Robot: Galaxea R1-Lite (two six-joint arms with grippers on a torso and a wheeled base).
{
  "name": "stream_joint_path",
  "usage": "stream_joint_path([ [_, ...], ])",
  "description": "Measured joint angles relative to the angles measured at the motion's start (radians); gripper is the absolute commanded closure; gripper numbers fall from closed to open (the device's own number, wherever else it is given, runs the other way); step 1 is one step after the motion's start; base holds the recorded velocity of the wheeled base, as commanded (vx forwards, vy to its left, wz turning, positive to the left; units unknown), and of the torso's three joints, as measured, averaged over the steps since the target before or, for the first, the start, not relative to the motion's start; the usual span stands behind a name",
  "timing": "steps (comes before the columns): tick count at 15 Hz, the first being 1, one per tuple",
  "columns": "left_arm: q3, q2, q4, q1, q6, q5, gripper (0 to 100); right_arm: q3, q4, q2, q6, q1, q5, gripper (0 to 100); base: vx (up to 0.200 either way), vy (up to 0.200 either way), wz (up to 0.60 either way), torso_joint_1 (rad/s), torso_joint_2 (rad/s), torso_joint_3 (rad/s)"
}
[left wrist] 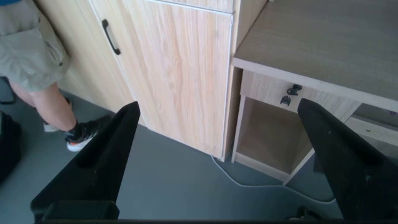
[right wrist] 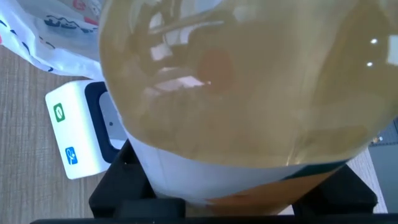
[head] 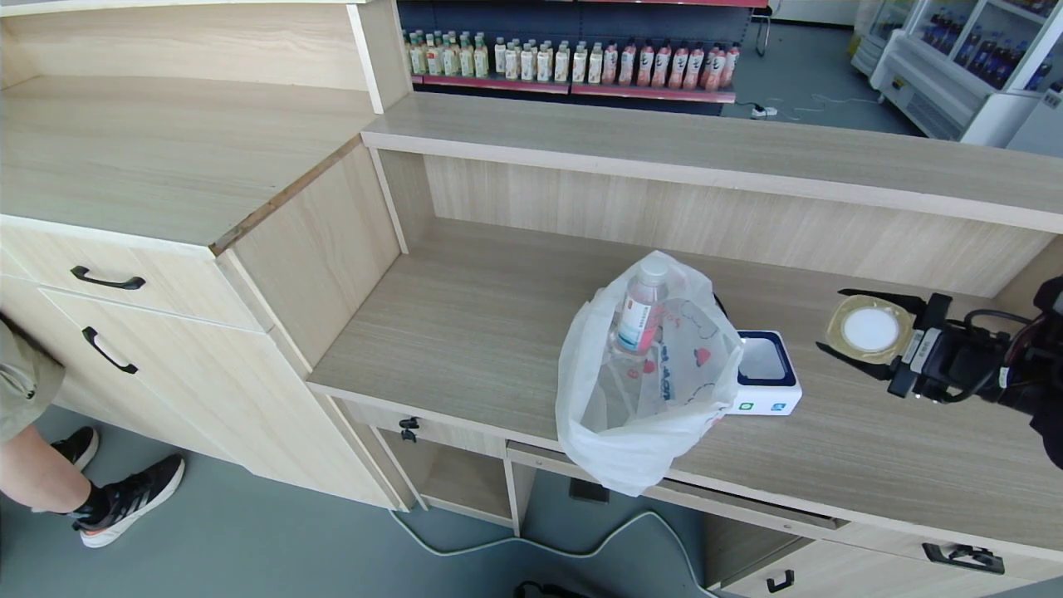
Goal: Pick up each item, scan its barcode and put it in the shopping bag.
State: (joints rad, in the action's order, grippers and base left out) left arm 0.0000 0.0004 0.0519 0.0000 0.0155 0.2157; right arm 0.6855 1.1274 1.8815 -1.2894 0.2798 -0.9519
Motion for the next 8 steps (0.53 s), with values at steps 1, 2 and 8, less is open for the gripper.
stream_joint_path([
  [1, 0.000, 0.000, 0.000, 0.000, 0.000, 0.000, 0, -0.001, 0.017, 0.010, 0.000, 0.000, -0.001, 100, 0.000, 0.000, 0.00, 0.000, 0.00, 0.000],
  [2, 0.000, 0.000, 0.000, 0.000, 0.000, 0.000, 0, -0.002, 0.028, 0.019, 0.001, 0.000, -0.001, 100, 0.000, 0.000, 0.00, 0.000, 0.00, 0.000],
  [8, 0.000, 0.000, 0.000, 0.000, 0.000, 0.000, 0, -0.002, 0.075, 0.058, 0.002, -0.007, 0.000, 100, 0.000, 0.000, 0.00, 0.000, 0.00, 0.000],
])
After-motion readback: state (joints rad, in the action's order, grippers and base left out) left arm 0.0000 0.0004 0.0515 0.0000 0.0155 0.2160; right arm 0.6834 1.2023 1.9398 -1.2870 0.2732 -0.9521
